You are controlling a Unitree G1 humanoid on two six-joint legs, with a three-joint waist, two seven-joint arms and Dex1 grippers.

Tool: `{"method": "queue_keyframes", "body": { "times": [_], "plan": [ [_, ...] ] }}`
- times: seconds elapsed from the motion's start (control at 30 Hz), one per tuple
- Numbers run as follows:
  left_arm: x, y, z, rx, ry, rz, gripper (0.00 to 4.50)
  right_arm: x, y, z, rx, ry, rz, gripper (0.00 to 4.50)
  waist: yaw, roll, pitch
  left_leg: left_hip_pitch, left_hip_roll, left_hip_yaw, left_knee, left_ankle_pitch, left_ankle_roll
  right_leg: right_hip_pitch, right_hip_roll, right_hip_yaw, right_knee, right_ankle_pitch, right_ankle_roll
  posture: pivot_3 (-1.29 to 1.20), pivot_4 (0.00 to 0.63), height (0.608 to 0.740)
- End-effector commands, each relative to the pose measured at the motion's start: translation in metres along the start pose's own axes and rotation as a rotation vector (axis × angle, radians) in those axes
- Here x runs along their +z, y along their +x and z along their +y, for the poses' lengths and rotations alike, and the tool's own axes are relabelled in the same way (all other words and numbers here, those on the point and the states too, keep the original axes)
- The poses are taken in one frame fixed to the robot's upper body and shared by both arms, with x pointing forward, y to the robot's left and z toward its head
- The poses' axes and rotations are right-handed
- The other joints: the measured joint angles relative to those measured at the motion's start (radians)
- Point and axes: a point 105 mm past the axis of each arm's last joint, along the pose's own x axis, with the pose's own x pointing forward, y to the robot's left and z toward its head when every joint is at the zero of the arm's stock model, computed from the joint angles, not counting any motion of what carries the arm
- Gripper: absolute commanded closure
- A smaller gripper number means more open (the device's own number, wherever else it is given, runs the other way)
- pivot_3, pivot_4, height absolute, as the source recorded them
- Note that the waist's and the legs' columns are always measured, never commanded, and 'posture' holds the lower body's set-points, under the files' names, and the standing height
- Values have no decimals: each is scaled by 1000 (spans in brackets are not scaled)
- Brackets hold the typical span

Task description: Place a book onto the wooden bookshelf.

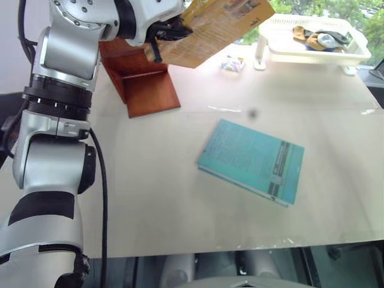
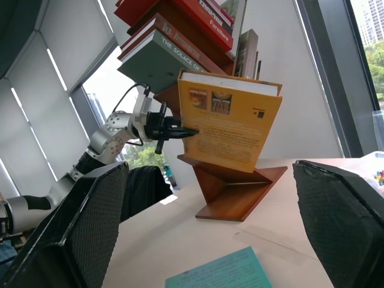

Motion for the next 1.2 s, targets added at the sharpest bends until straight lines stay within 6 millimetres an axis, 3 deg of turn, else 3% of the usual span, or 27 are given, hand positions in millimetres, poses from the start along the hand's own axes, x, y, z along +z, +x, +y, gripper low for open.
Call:
{"method": "queue_keyframes", "body": {
  "times": [0.03,0.3,0.53,0.87,1.2],
  "plan": [
    [14,-10,16,71,27,-53,4124,13,-1,8,28,-68,-33,0,-1,0,0,0,0,0,0,0,0,0,0,0,1,0,0,0,150,740],
    [5,-11,53,272,82,-12,4124,19,-3,11,61,-92,-50,0,0,1,1,0,0,0,2,0,0,0,0,0,2,0,0,0,150,740],
    [9,-11,66,343,118,-30,4124,23,0,10,78,-105,-66,0,-27,2,6,-1,0,0,7,0,0,-3,1,2,10,0,0,0,150,740],
    [13,6,49,254,116,-68,4124,21,3,7,66,-129,-51,0,-24,2,8,-6,1,1,10,0,0,-8,1,2,12,0,0,0,150,740],
    [32,22,38,238,128,-169,4124,24,5,7,61,-153,-54,0,-19,3,8,-6,1,0,11,0,0,-8,1,2,12,0,0,0,150,740]
  ]
}}
